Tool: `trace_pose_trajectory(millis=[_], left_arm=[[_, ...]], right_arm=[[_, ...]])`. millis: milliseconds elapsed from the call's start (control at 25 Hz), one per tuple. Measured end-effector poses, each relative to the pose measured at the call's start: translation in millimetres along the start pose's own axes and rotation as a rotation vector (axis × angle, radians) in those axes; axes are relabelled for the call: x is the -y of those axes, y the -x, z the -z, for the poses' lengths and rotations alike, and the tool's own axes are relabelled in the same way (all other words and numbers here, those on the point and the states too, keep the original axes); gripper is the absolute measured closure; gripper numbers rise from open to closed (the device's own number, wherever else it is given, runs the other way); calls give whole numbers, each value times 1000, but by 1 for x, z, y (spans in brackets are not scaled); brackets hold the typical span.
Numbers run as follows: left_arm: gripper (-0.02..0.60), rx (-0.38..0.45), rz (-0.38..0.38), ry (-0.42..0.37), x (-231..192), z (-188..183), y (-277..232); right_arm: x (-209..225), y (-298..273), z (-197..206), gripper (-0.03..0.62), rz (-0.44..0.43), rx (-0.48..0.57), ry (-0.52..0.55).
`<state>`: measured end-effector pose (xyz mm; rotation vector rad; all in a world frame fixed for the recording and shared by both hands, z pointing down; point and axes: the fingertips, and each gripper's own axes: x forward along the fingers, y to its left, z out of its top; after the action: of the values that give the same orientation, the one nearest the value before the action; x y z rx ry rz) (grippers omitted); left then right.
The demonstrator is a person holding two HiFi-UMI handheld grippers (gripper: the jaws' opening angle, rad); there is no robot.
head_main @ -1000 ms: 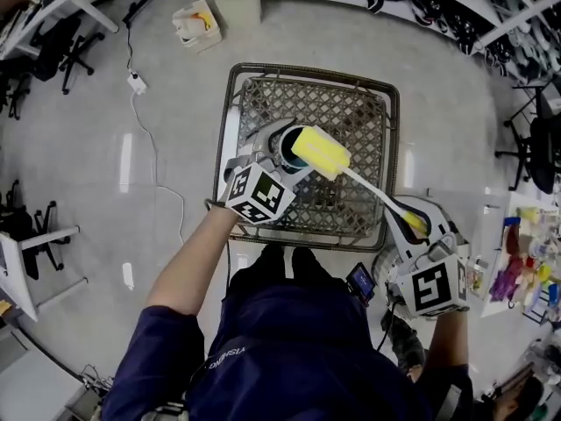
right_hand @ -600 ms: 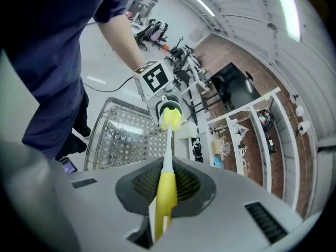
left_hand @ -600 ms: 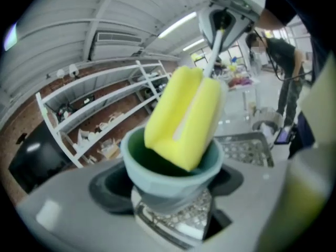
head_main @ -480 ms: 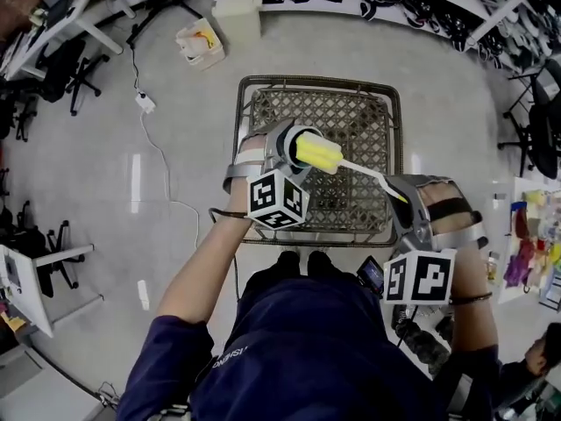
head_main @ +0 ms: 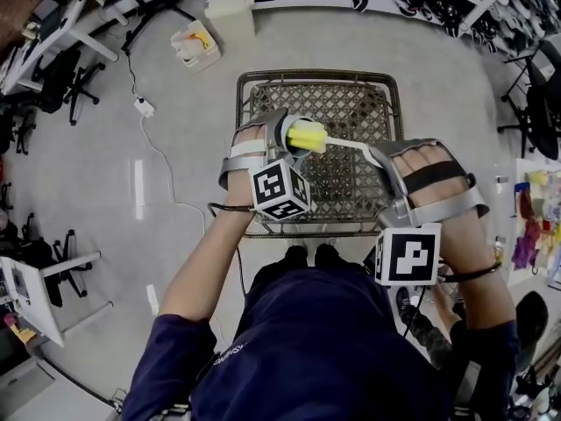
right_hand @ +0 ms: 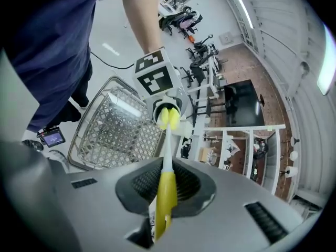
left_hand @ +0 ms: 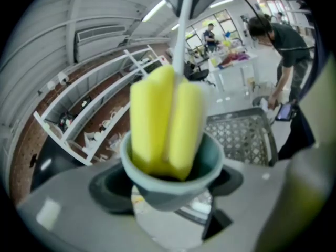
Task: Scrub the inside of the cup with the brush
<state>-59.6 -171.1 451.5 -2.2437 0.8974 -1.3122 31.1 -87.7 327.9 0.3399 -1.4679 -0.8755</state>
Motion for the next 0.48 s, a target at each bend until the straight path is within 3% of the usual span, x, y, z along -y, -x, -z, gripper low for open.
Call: trace_pose_trajectory(millis=[200,480], left_arm=[[192,-9,-7,-11,-2,0,-1],[192,-26,20,-11,8,4,-7]], right_arm=[[-6,-6,5,565,-2,-2,-40],[-16,-2,-19,565,-11,51,-64]])
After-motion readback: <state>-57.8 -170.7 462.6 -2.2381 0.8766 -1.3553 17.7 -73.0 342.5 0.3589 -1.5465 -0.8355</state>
